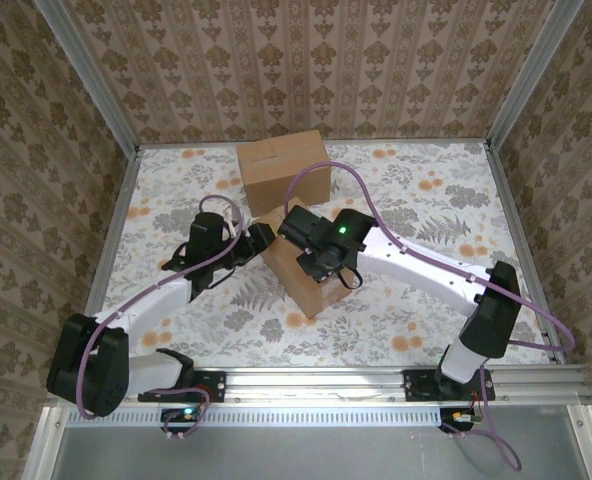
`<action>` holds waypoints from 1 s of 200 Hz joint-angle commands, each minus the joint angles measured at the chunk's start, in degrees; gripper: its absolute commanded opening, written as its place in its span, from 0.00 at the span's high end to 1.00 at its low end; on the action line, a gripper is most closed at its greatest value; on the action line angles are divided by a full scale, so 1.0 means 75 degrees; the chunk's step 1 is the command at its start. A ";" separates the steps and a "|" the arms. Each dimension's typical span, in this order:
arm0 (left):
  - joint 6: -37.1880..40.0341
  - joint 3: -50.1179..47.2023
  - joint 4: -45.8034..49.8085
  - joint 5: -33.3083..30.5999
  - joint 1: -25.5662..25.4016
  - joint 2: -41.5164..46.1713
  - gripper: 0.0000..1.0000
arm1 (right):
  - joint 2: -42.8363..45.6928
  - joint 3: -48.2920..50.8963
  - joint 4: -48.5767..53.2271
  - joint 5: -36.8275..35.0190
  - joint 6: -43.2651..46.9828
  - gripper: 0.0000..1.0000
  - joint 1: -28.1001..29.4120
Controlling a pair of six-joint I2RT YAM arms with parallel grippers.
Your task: Unpack the express box
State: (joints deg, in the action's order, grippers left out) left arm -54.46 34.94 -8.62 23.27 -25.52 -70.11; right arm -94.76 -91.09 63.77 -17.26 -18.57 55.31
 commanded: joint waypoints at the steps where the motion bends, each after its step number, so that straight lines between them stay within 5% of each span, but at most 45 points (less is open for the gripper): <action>1: -0.0013 -0.0217 0.0730 -0.0149 -0.0032 -0.0086 0.28 | 0.0248 0.0202 0.1164 -0.0018 -0.0287 1.00 0.0090; 200: -0.0005 -0.0216 0.0852 -0.0231 0.0009 -0.0227 0.28 | 0.1405 0.1284 0.2275 0.0572 -0.1488 1.00 0.0635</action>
State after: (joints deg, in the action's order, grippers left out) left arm -54.46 34.94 -8.62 24.12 -25.85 -70.43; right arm -86.04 -83.48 72.20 -14.59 -26.44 59.59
